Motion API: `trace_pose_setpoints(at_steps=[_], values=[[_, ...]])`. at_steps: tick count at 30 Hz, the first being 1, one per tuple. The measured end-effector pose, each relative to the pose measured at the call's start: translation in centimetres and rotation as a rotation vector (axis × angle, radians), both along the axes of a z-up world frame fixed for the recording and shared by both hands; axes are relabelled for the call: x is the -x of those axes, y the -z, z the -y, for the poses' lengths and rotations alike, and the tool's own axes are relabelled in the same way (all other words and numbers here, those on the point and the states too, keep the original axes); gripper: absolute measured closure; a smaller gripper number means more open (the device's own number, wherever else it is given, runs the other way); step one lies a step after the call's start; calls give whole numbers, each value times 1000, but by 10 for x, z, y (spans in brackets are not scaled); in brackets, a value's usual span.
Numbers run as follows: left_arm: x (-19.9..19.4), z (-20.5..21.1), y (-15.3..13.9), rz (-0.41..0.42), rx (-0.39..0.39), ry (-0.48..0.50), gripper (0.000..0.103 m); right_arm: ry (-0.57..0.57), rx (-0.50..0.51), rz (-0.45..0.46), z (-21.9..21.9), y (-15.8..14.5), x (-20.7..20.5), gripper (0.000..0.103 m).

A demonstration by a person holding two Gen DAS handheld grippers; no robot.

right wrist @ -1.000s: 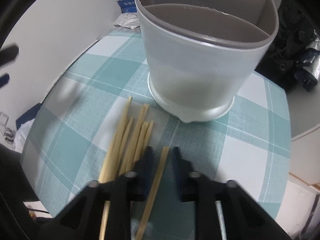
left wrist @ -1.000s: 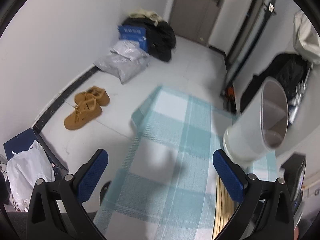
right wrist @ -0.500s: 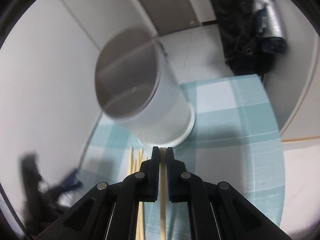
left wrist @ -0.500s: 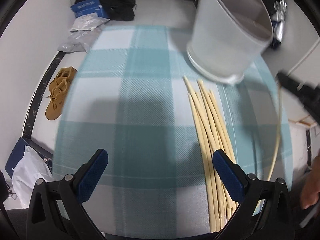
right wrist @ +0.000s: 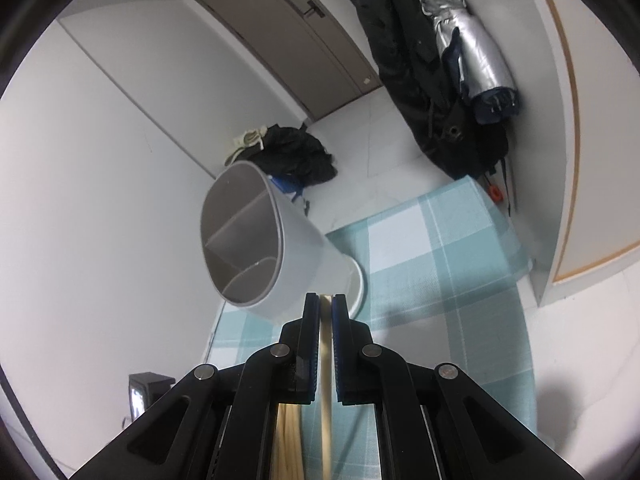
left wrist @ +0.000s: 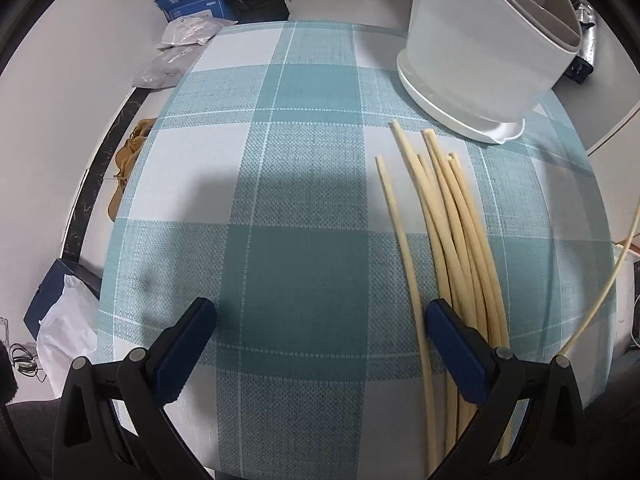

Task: Organize utensils
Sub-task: 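Grasp one wooden chopstick with the right tool while the left tool grasps another, then lift and carry both held chopsticks above the white utensil holder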

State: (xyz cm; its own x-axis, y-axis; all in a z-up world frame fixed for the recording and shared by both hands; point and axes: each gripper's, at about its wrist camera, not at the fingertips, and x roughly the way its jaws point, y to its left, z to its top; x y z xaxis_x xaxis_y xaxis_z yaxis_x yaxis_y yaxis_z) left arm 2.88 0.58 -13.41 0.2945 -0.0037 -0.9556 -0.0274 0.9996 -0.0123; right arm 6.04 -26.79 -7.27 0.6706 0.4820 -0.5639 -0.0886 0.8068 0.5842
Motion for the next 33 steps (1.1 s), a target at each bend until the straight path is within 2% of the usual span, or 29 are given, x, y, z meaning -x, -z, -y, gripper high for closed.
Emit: trace_pose_setpoints(at_steps=[3, 6, 9, 11, 12, 14, 15, 16, 17, 23, 27, 33], values=[[-6, -1, 1, 14, -5, -4, 1, 6, -11, 5, 6, 1, 4, 98], [-20, -1, 2, 28, -7, -13, 6, 3, -13, 13, 8, 0, 5, 98], [-26, 4, 1, 38, -8, -7, 19, -1, -6, 30, 8, -4, 10, 98], [-30, 10, -2, 38, -8, 15, 39, -4, 8, 42, 7, -6, 11, 98], [-31, 14, -3, 31, -8, 25, 44, -8, 8, 46, 7, -7, 11, 98], [-37, 19, -5, 9, 4, 40, 70, -11, 5, 46, 7, -7, 11, 98], [-39, 22, -5, 2, 3, 44, 77, -11, 4, 46, 7, -7, 10, 98], [-41, 25, -5, -6, 11, 41, 91, -13, 3, 45, 7, -6, 10, 98], [-44, 24, -5, -14, 19, 40, 101, -14, 4, 47, 7, -7, 10, 98], [-45, 17, -7, 5, 50, 9, 102, -31, 36, 75, -1, -11, 12, 98], [-29, 15, -32, 99, 80, 4, 102, -47, 59, 106, -9, -17, 21, 98], [10, 15, -89, 311, 130, 37, 102, -78, 123, 197, -29, -34, 44, 98]])
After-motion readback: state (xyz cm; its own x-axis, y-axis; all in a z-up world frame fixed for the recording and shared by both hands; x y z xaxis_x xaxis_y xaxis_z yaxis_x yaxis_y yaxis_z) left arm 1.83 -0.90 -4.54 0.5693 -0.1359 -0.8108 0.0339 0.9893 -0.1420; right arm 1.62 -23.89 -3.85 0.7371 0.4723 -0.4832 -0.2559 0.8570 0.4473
